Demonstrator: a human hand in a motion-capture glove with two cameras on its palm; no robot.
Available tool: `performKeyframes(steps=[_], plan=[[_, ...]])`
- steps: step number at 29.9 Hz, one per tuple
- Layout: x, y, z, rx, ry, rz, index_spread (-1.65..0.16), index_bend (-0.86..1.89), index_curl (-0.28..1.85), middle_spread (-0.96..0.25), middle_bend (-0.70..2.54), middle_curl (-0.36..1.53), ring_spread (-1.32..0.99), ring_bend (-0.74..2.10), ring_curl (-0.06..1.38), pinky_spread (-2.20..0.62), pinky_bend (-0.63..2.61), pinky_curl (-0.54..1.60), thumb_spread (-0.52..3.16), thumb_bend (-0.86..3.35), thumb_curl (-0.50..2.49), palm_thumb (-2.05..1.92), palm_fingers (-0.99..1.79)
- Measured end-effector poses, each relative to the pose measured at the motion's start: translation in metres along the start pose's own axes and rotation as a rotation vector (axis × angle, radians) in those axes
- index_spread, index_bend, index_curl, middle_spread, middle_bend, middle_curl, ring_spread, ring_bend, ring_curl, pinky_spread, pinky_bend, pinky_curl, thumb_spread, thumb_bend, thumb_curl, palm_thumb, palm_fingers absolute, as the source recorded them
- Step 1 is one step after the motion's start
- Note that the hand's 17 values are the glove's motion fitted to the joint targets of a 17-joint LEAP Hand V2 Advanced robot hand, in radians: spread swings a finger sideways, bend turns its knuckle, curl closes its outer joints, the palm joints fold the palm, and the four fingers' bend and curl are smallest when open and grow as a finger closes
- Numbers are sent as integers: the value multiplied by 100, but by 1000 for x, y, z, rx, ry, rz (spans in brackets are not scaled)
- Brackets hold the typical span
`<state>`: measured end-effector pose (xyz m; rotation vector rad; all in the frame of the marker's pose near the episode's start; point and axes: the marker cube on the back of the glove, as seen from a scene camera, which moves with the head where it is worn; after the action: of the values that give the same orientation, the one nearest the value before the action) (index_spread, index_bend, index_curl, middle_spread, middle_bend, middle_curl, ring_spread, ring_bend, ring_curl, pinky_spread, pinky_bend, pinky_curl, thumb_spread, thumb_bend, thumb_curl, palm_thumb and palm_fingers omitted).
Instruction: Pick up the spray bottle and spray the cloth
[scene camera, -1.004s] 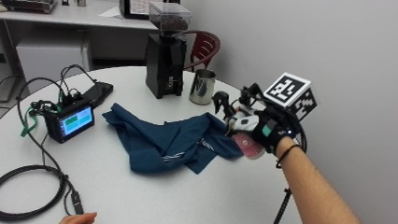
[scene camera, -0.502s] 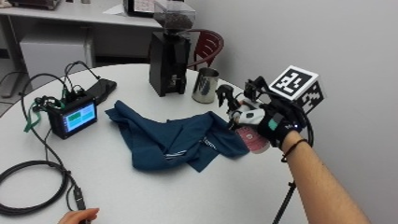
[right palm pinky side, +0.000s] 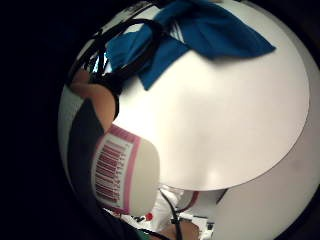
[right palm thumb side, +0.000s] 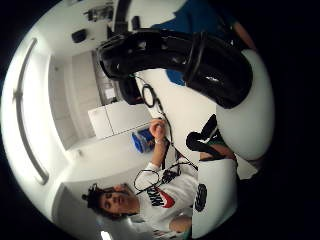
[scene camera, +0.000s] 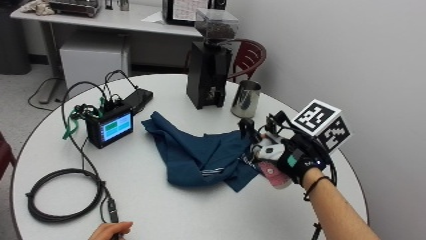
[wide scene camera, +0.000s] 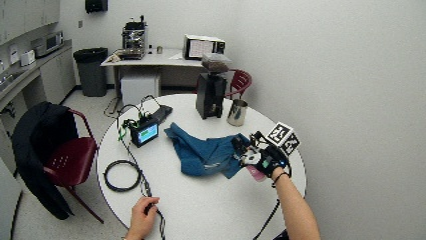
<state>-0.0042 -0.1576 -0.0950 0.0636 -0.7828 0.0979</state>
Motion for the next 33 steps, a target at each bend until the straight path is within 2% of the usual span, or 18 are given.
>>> performKeyframes(steps=[6, 10, 24, 33], plan=[[-51, 7, -16, 138, -172, -242, -21, 10, 24, -10, 35, 53, -12, 52, 48, -4, 31, 41, 42, -3, 74, 102, 101], [-69, 4, -4, 175, -226, -343, -22, 9, 24, -10, 36, 53, -12, 52, 48, -2, 27, 40, 45, -2, 74, 103, 98], [-48, -48, 122, 73, -293, -435, -24, 8, 22, -11, 35, 52, -12, 54, 48, 1, 28, 39, 55, -2, 74, 103, 97], [-26, -62, 170, 21, -269, -460, -26, 8, 21, -11, 35, 52, -13, 55, 47, 1, 27, 39, 61, -2, 73, 103, 95]])
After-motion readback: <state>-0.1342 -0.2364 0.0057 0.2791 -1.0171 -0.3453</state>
